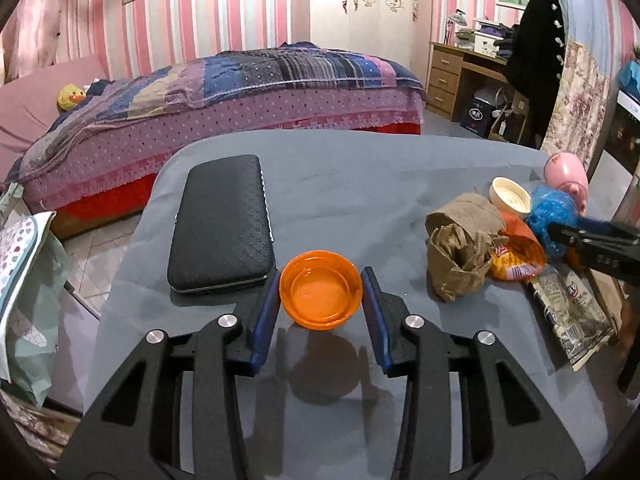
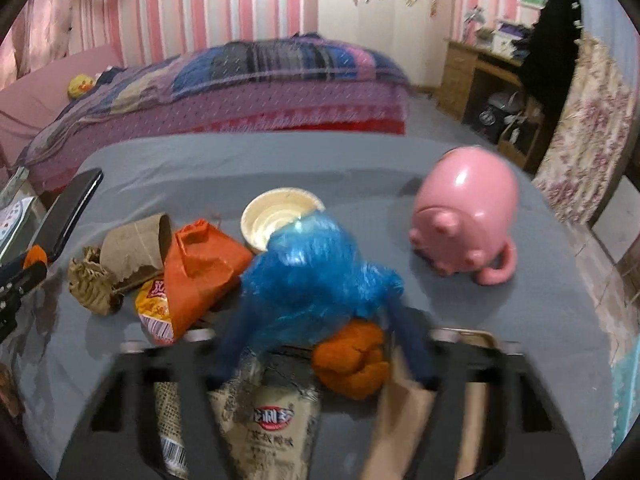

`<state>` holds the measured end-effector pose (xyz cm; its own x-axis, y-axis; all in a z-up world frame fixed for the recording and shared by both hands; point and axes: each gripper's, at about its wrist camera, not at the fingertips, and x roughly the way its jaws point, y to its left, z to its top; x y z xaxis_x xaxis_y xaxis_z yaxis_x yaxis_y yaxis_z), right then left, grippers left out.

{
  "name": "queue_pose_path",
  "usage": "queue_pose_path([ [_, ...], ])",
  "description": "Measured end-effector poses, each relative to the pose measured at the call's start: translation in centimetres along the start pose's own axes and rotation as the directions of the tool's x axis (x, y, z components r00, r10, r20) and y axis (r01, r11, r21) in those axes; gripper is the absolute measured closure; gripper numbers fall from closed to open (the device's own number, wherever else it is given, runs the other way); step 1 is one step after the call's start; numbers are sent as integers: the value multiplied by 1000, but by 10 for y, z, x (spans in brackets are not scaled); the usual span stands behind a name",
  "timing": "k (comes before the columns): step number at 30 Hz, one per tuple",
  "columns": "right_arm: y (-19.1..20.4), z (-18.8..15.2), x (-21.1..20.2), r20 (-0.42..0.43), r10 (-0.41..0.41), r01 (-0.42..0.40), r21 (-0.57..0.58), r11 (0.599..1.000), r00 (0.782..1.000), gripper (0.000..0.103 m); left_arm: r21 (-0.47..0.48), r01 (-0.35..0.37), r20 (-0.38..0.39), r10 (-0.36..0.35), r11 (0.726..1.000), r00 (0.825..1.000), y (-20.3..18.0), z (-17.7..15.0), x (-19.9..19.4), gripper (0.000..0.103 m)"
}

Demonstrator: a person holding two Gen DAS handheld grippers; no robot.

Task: Collect trash
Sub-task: 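Grasp the orange cup with the left tool while the right tool grasps the blue plastic bag, then carry the orange cup and blue bag over the light-blue basket with both tools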

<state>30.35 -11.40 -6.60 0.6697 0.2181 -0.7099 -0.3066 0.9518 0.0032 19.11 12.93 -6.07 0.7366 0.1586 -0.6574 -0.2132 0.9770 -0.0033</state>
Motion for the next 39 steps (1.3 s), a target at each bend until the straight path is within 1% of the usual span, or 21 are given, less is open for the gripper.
queue_pose_path([
  [1, 0, 0, -1, 9, 11, -11, 1, 1000, 1000, 72, -4, -1, -4, 1, 1000, 1000, 1, 0, 0, 64],
  [2, -1, 0, -3, 18, 17, -17, 0, 1000, 1000, 80, -3, -2, -6, 2, 1000, 1000, 2, 0, 1, 64],
  [3, -2, -1, -9, 37, 17, -17, -1, 1000, 999, 86, -3, -3, -8, 3, 1000, 1000, 1, -1, 2, 64],
  [4, -3, -2, -14, 55, 13, -13, 0, 1000, 998, 87, -4, -3, -10, 3, 1000, 1000, 1, -2, 1, 64],
  [5, -8, -4, -27, 92, 10, -10, 8, 1000, 996, 88, -7, -1, -11, 1, 1000, 1000, 0, -2, 0, 64],
  [7, -18, -7, -45, 127, 11, -16, 36, 999, 992, 90, -11, 2, -11, -2, 1000, 1000, -1, -3, -2, 64],
  [9, -29, -14, -62, 141, 8, -16, 55, 998, 990, 90, -12, 2, -6, -2, 1000, 1000, -4, -4, -6, 64],
  [10, -36, -20, -73, 148, -6, -2, 59, 998, 989, 90, -7, 1, -2, -1, 1000, 1000, -7, -5, -9, 64],
  [13, -52, -37, -93, 143, -50, 41, 69, 997, 988, 90, 8, 6, 11, -6, 1000, 1000, -19, -7, -18, 64],
  [16, -75, -64, -115, 131, -116, 103, 100, 990, 985, 90, 5, 25, 28, -25, 1000, 999, -30, -8, -26, 64],
  [20, -102, -89, -132, 138, -166, 147, 142, 979, 976, 90, 4, 56, 52, -56, 998, 997, -51, -10, -34, 64],
  [21, -108, -95, -135, 145, -184, 162, 153, 975, 972, 90, 9, 65, 55, -66, 998, 996, -59, -10, -36, 64],
  [25, -139, -107, -144, 157, -202, 168, 207, 964, 967, 90, 46, 91, 60, -94, 995, 994, -92, -6, -45, 64],
  [26, -150, -109, -151, 170, -217, 176, 227, 958, 961, 90, 56, 98, 69, -102, 994, 992, -100, -4, -49, 64],
  [29, -170, -115, -162, 186, -251, 198, 264, 944, 950, 90, 80, 133, 98, -140, 988, 985, -128, 7, -60, 64],
  [31, -187, -118, -169, 189, -284, 223, 288, 931, 940, 90, 89, 169, 106, -178, 982, 978, -152, 14, -65, 64],
  [33, -207, -122, -177, 186, -331, 265, 307, 914, 925, 90, 103, 195, 110, -206, 975, 972, -173, 18, -67, 64],
  [34, -218, -125, -181, 183, -358, 290, 317, 903, 915, 90, 122, 212, 116, -226, 970, 967, -192, 22, -69, 64],
  [35, -229, -127, -185, 178, -384, 313, 329, 891, 906, 90, 135, 221, 119, -237, 966, 964, -203, 23, -71, 64],
  [39, -268, -136, -201, 157, -452, 365, 390, 846, 878, 90, 193, 274, 118, -300, 942, 947, -266, 28, -76, 64],
])
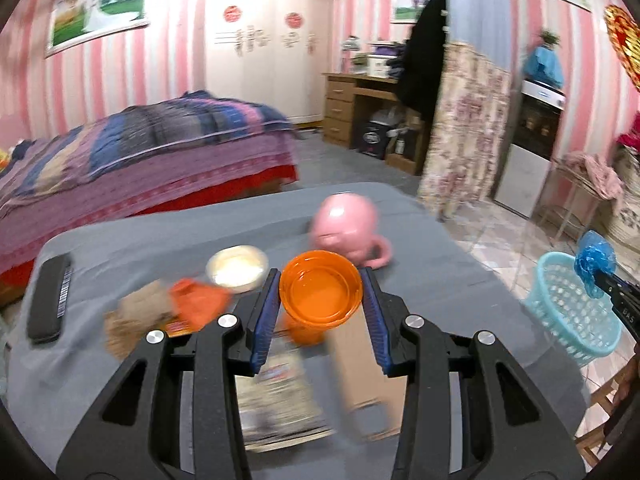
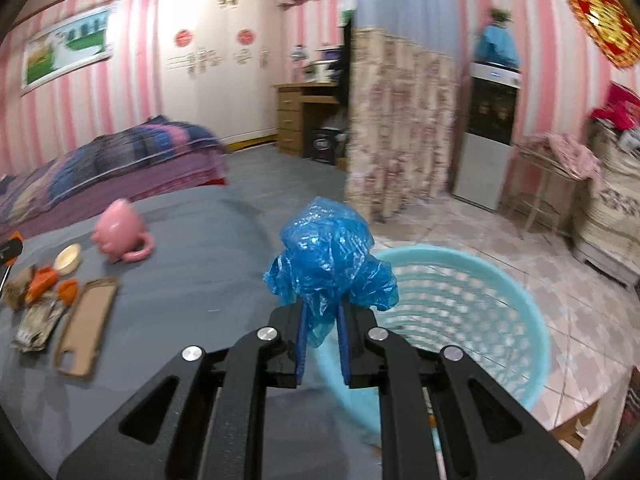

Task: Collect trash
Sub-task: 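Carry the orange cup and blue bag over the light-blue basket with both tools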

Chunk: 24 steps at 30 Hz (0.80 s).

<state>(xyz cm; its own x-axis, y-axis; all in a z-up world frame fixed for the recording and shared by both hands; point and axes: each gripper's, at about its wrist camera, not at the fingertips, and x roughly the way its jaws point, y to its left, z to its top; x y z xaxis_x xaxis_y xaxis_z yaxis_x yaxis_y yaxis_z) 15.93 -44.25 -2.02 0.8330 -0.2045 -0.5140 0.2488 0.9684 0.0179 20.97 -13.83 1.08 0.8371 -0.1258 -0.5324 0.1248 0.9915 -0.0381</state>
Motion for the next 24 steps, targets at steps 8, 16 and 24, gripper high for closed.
queue_pose_path([
  [8, -67, -2, 8, -13, -94, 94, 50, 994, 996, 90, 81, 139, -2, -139, 987, 990, -104, 8, 26, 64],
  [16, -119, -7, 15, -26, -147, 149, 106, 983, 989, 90, 146, 280, -48, -275, 949, 960, -197, 0, 52, 64],
  [24, -153, -12, 24, -48, -175, 181, 168, 969, 983, 90, 245, 345, -115, -326, 906, 938, -270, -24, 83, 64],
])
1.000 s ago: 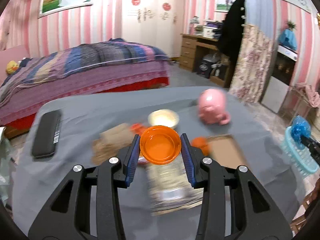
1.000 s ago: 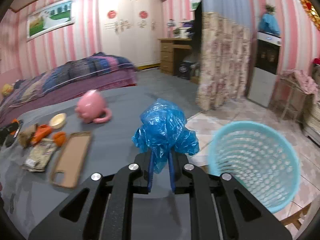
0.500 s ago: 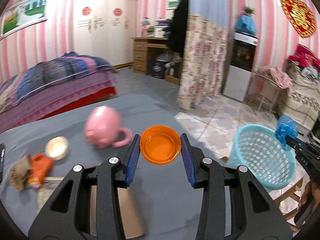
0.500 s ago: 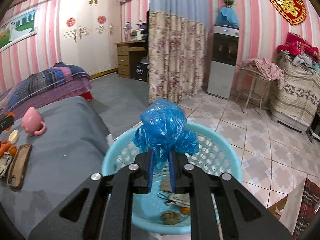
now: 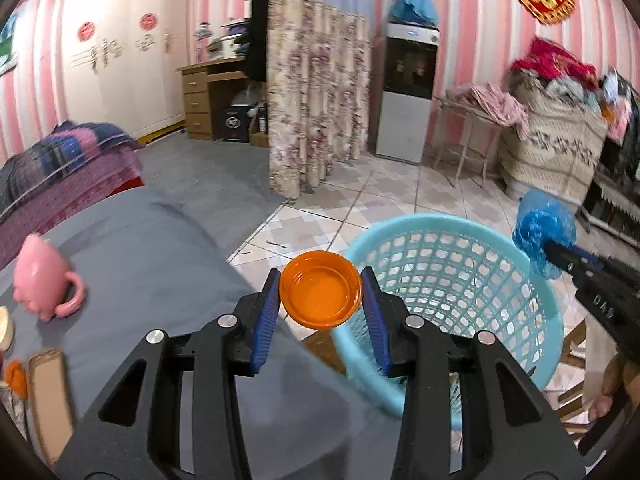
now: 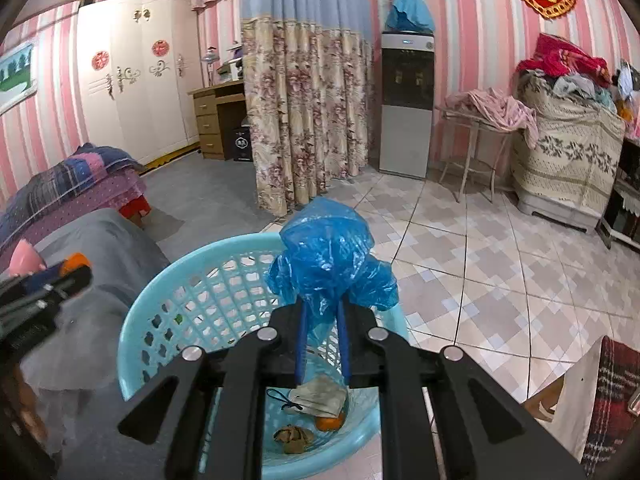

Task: Collect trash
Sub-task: 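Carry the orange cup and blue bag over the light-blue basket with both tools, then open the left tool to drop the cup while the right tool releases the blue bag, then move both tools back over the table toward the remaining trash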

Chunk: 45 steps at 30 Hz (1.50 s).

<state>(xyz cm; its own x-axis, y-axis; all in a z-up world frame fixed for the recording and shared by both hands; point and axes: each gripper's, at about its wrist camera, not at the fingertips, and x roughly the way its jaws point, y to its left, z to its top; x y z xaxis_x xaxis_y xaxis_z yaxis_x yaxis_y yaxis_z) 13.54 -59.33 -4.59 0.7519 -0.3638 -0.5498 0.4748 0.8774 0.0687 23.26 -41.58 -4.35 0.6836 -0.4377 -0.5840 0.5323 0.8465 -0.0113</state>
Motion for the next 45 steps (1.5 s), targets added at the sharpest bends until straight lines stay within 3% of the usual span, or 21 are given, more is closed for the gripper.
queue_pose_path([
  [10, -14, -3, 16, -38, 8, -6, 35, 999, 999, 90, 66, 46, -33, -44, 997, 999, -32, 12, 29, 61],
  [12, -11, -5, 16, -38, 12, -11, 27, 1000, 999, 90, 63, 33, -31, -31, 997, 999, -30, 14, 29, 43],
  [21, 9, -6, 17, -41, 34, -34, -3, 999, 999, 90, 4, -73, 20, 73, 997, 997, 7, 19, 4, 17],
  [35, 23, -7, 28, -52, 32, -31, 24, 999, 998, 87, -116, -158, 44, 164, 981, 985, 64, 15, -29, 13],
  [39, 27, -8, 28, -47, 13, -13, 10, 1000, 999, 42, -132, -174, 45, 181, 976, 982, 73, 15, -30, 13],
  [41, 27, -7, 26, -39, 13, -12, 16, 1000, 999, 37, -146, -169, 44, 177, 975, 983, 76, 14, -31, 13],
  [45, 27, -6, 24, -30, 19, -18, 27, 999, 999, 14, -138, -170, 39, 177, 976, 983, 75, 11, -30, 13],
])
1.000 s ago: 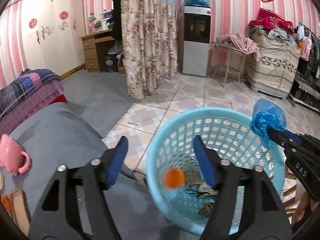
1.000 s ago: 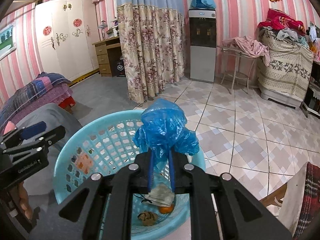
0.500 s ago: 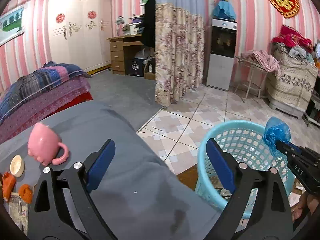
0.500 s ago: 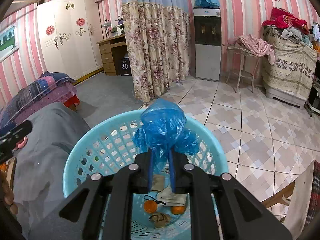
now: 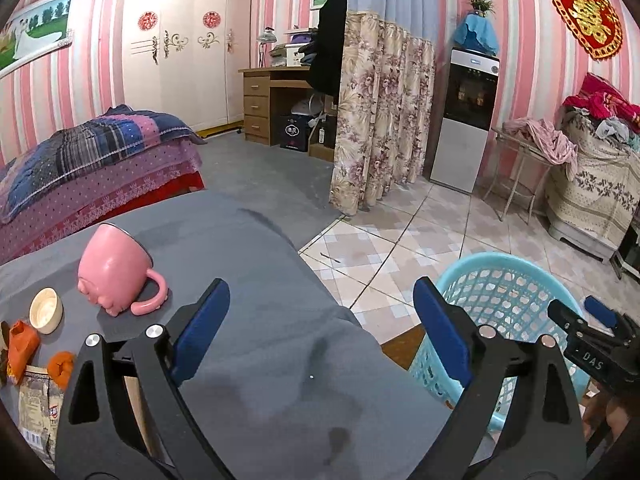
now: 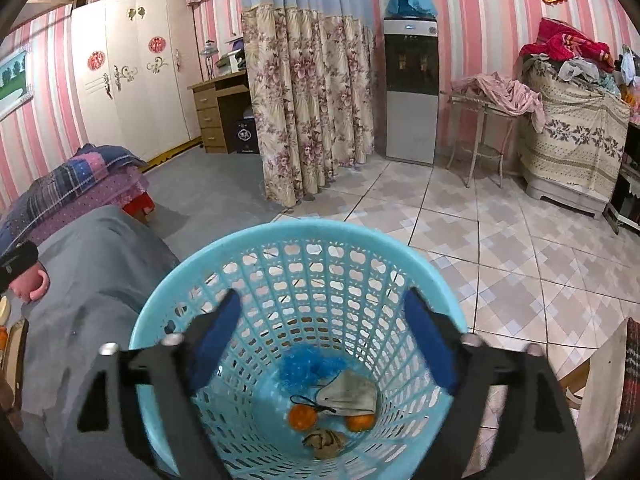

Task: Collect trash
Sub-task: 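Move both tools back over the table toward the remaining trash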

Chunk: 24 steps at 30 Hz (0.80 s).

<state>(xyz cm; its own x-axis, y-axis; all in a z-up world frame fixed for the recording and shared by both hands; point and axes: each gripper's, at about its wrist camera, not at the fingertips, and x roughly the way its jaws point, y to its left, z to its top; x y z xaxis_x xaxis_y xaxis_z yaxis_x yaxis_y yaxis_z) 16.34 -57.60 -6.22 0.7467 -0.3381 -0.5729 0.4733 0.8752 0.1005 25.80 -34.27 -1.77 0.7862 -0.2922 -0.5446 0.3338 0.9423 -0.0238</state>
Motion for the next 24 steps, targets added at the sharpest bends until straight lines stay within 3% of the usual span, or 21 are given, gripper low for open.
queue_pose_path([
  [5, 3, 0, 0, 0, 5, -5, -14, 1000, 1000, 7, 11, -4, 0, 4, 1000, 1000, 0, -3, -3, 13],
  [14, 4, 0, 1, -20, -18, 18, 17, 1000, 1000, 6, -7, -28, 11, 28, 1000, 1000, 18, -9, -16, 9],
  [21, 21, 0, -6, -10, 9, -9, -5, 1000, 1000, 5, 6, -103, 33, 102, 995, 994, 38, -17, -37, 9],
  [24, 29, -2, -11, -6, 37, -37, -2, 999, 999, 4, -17, -103, 27, 104, 994, 994, 54, -24, -48, 9],
])
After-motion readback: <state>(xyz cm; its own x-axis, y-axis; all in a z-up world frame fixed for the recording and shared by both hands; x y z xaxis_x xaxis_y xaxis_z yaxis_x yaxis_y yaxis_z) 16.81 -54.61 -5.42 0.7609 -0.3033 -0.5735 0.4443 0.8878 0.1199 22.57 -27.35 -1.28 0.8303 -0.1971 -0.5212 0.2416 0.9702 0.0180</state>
